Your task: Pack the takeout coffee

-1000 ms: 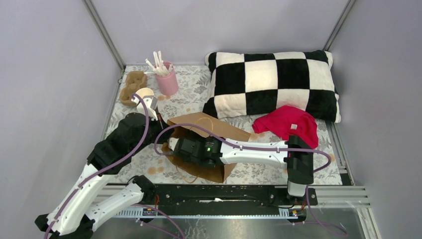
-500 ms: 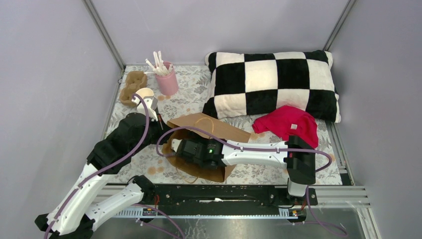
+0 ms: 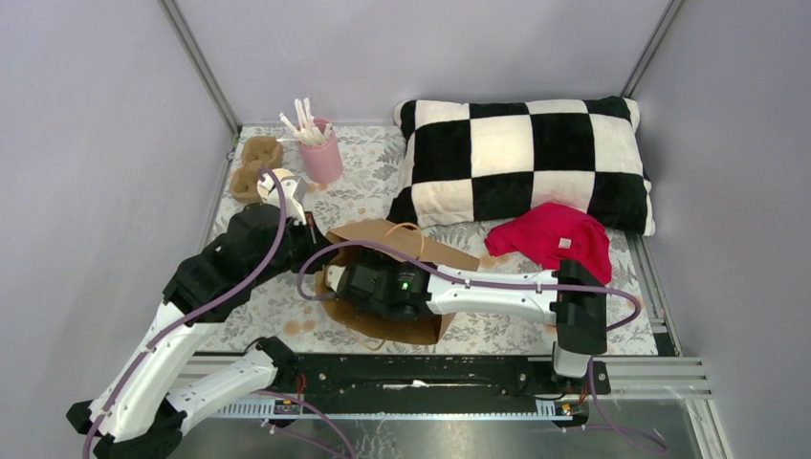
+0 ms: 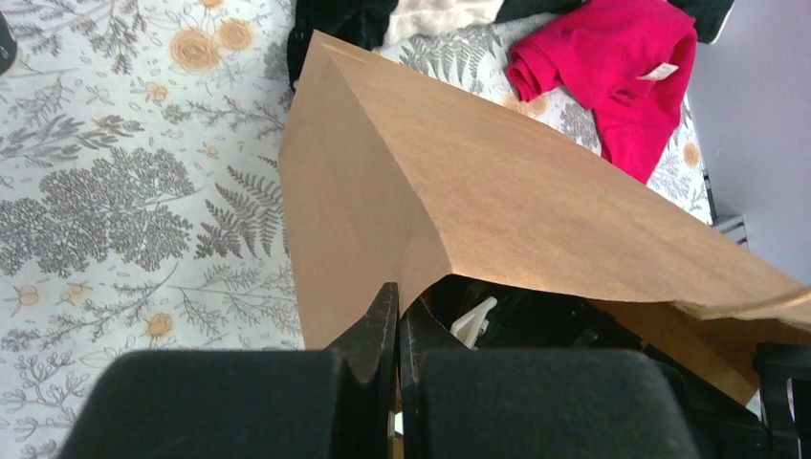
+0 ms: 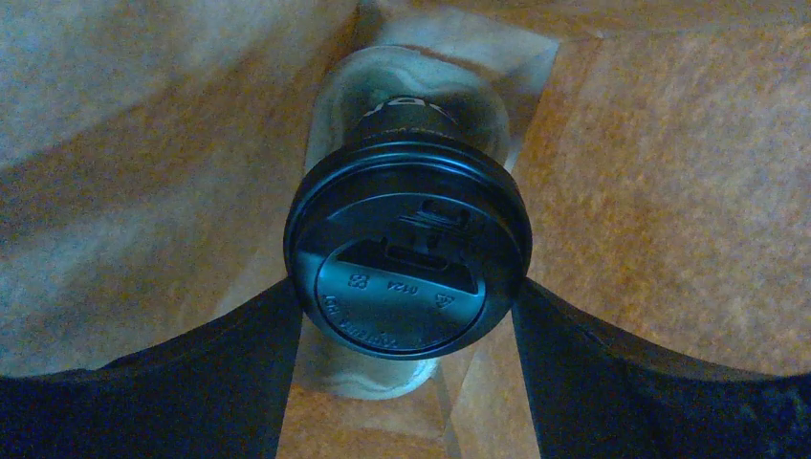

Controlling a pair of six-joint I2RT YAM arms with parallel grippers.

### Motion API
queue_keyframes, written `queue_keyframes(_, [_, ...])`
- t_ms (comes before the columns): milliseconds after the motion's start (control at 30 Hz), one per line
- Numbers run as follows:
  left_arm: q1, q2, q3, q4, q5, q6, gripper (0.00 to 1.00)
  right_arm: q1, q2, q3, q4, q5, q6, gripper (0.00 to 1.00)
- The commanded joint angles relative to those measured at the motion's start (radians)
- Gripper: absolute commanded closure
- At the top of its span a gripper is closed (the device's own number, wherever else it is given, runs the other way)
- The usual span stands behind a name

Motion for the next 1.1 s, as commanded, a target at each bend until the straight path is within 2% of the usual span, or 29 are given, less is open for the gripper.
queue_keyframes(0, [-0.005,0.005,0.079,-0.004,0.111,-0.044,1.0,-0.012,-0.029,0.062,-0.088,-0.105,-0.008,0.31])
queue_keyframes(233, [-0.005,0.063,0.153,-0.095,0.202,-0.096,1.0,-0.013,-0.004,0.12,-0.19,-0.212,0.028,0.31])
queue_keyframes(567, [-0.004,0.151,0.254,-0.168,0.268,-0.166,0.99,-0.039,0.004,0.097,-0.184,-0.369,0.042,0.3])
queue_keyframes(800, [-0.004,0.234,0.327,-0.178,0.215,-0.165,0.95,-0.092,-0.031,0.043,-0.125,-0.47,0.035,0.31])
queue_keyframes(967, [-0.004,0.293,0.399,-0.174,0.107,-0.159,0.82,-0.139,-0.052,-0.012,-0.08,-0.558,0.024,0.31])
queue_keyframes(1067, [-0.005,0.322,0.437,-0.184,0.038,-0.156,0.67,-0.156,-0.043,-0.033,-0.074,-0.589,0.02,0.31])
